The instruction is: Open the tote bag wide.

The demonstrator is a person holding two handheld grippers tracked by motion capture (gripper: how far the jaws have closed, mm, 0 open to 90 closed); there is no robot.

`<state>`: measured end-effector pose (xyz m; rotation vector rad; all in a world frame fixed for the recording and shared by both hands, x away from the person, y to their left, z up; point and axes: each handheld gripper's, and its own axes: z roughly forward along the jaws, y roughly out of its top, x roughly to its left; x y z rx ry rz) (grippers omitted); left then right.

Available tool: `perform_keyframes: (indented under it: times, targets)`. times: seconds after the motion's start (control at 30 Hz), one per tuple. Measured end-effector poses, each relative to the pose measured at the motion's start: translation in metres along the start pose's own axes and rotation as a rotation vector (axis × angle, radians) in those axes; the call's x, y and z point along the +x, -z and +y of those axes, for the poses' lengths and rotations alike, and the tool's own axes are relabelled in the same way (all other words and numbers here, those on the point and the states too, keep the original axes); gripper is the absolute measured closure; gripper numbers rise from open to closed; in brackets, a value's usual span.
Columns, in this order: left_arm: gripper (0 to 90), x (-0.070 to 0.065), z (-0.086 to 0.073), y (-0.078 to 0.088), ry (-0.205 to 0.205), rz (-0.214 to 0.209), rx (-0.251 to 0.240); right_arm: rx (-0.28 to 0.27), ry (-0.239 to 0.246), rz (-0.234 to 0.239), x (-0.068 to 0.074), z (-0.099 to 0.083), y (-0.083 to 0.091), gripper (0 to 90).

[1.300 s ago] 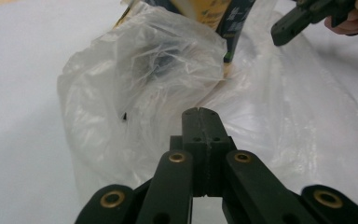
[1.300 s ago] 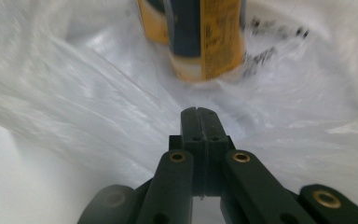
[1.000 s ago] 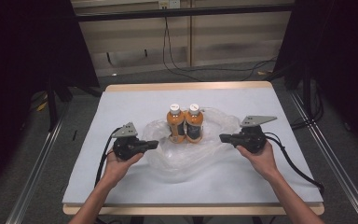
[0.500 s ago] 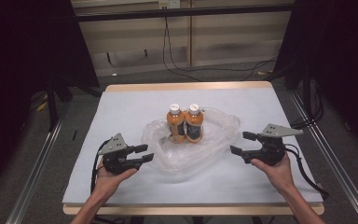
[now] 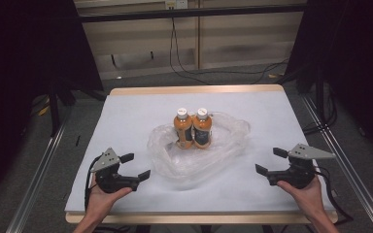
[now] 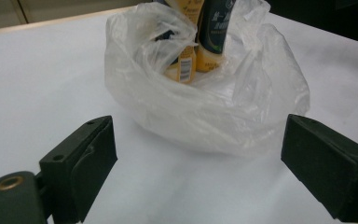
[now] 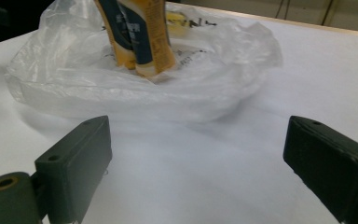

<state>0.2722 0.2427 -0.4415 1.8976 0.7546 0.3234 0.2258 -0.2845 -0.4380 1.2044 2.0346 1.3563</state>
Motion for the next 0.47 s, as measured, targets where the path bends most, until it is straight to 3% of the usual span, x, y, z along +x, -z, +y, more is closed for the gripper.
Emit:
perform_keyframes:
  times: [0.1,0.23,0.47]
  targets:
    - [7.0,-0.002,-0.008,0.008,0.014,0.022,-0.009,-0.026,-0.042,-0.04,-0.005,-0.011,0.01,5.8]
    - [5.9,-0.004,-0.014,0.017,0.018,0.045,-0.031,-0.044,-0.056,-0.072,-0.003,-0.016,0.024,5.2]
    - [4.0,0.004,-0.021,0.021,0.021,0.042,-0.029,-0.059,-0.076,-0.105,0.003,-0.023,0.033,5.0]
